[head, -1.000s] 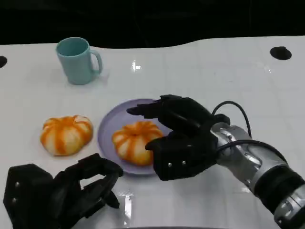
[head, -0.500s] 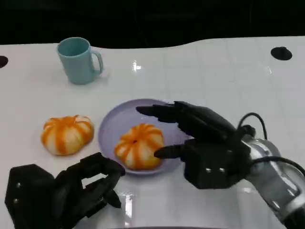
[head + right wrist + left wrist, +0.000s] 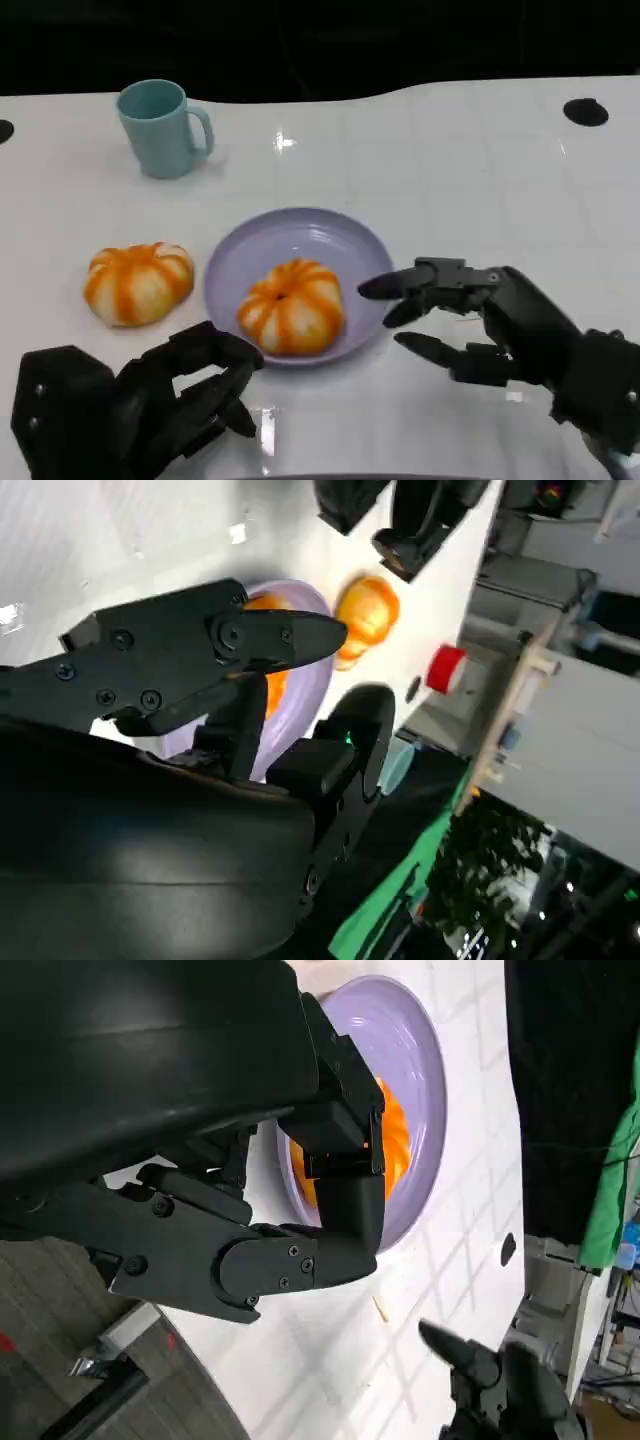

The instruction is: Grasp the bread from the table and place it into the plate.

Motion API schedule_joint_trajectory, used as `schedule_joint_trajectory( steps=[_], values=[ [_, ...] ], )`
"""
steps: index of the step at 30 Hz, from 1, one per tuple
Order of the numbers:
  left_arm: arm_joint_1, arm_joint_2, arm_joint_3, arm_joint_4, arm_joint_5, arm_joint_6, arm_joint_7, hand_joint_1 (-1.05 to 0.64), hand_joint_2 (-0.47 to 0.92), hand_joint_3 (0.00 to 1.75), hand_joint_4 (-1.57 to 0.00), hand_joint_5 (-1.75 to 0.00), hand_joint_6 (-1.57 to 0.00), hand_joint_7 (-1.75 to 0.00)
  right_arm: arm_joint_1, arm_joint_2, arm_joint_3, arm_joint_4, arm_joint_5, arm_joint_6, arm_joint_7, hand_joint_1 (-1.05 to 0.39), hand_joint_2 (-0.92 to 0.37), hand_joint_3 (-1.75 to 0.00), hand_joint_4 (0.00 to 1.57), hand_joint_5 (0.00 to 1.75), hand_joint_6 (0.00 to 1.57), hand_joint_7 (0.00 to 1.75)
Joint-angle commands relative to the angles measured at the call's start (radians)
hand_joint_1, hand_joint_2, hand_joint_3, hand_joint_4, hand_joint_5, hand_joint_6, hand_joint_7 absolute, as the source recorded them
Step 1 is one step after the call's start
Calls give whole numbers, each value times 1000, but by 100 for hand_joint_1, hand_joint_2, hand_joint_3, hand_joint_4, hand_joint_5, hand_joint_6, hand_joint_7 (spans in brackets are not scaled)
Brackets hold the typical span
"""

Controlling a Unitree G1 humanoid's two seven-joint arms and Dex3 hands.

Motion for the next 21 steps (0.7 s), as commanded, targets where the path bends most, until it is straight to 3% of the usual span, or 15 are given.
schedule_joint_trajectory(
  steps=[1, 8, 16, 21],
  values=[
    [6, 4, 8, -2, -1, -5, 8, -46, 92, 43, -59, -174, -64, -128, 57, -9, -43, -57, 31, -18, -4, -22, -65, -91, 64, 140, 62, 116],
    [14, 1, 9, -10, -3, -6, 6, -45, 92, 46, -59, -175, -63, -129, 154, -26, -88, -174, 46, 67, -9, -18, -66, -96, 63, 156, 61, 138],
    [17, 2, 16, -24, -8, 8, 10, -46, 92, 46, -62, -174, -64, -129, 260, -34, -119, -293, 61, 178, -15, -21, -65, -92, 62, 161, 58, 143],
    [18, 6, 20, -26, -11, 12, 4, -47, 92, 45, -61, -174, -63, -129, 321, -41, -129, -350, 47, 223, -24, -30, -68, -88, 61, 166, 57, 146]
  ],
)
